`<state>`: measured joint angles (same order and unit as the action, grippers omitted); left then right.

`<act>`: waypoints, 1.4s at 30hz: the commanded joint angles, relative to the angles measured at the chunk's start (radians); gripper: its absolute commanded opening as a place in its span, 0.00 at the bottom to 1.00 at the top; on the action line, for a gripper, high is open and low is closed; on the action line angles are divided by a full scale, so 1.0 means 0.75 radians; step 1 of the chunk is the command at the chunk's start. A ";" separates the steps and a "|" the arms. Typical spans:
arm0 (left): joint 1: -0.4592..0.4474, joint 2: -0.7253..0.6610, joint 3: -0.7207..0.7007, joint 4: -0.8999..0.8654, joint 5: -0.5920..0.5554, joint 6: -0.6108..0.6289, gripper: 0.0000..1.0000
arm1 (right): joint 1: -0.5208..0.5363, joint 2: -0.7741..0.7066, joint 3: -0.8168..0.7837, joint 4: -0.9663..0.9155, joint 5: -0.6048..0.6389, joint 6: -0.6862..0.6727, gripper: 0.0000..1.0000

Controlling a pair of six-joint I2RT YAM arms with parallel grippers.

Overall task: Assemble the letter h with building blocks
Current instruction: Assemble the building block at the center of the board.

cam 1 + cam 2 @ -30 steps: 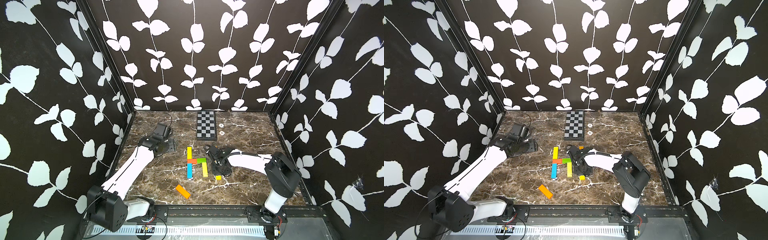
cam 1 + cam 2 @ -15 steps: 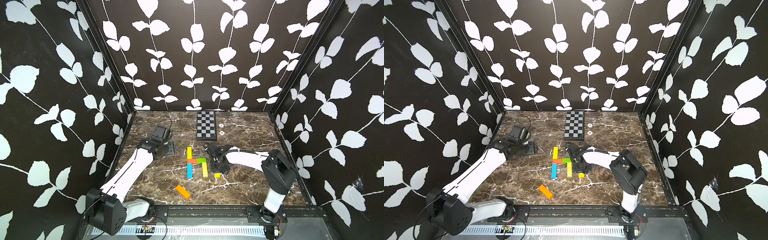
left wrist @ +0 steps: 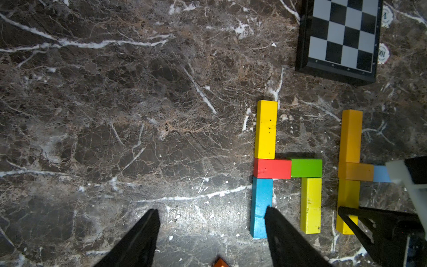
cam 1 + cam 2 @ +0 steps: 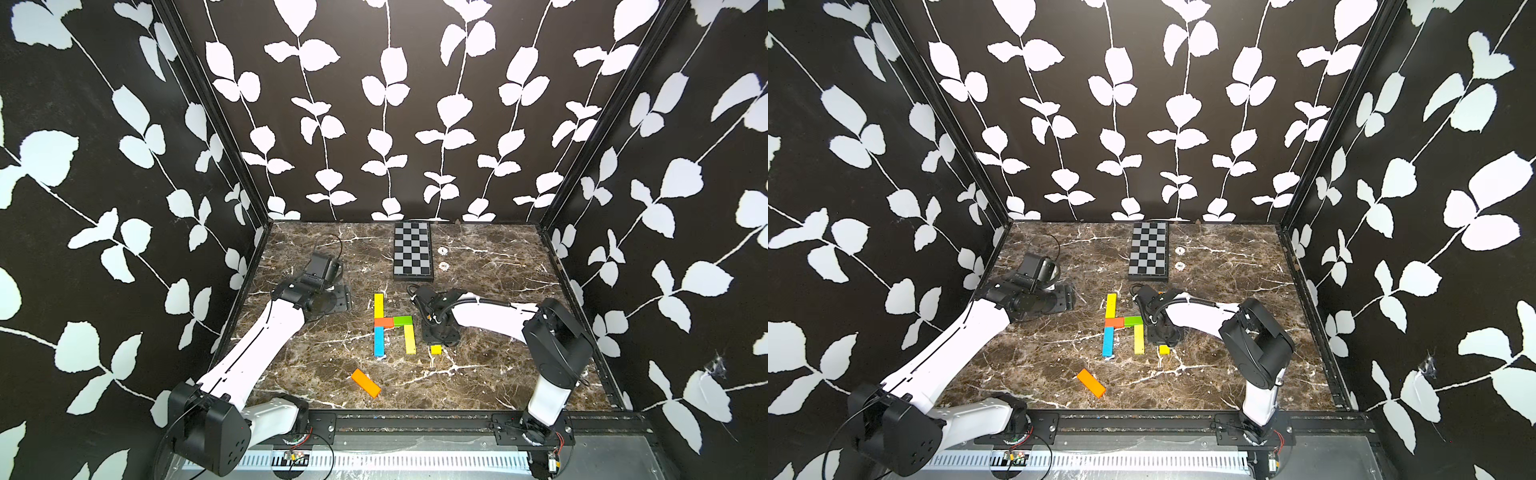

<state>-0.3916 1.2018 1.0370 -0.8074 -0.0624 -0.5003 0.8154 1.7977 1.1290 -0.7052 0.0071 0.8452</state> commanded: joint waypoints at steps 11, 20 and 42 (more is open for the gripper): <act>-0.003 -0.057 -0.006 -0.050 0.009 0.011 0.74 | -0.011 0.041 0.039 -0.028 0.017 0.003 0.38; -0.003 -0.059 -0.017 -0.051 0.003 0.017 0.74 | -0.012 0.058 0.034 -0.006 0.001 0.003 0.35; -0.004 -0.068 -0.025 -0.055 0.009 0.022 0.75 | -0.008 0.084 0.031 0.030 -0.030 0.010 0.36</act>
<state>-0.3916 1.1767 1.0367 -0.8211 -0.0605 -0.4961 0.8124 1.8286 1.1454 -0.7006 -0.0124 0.8383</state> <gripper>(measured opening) 0.748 0.360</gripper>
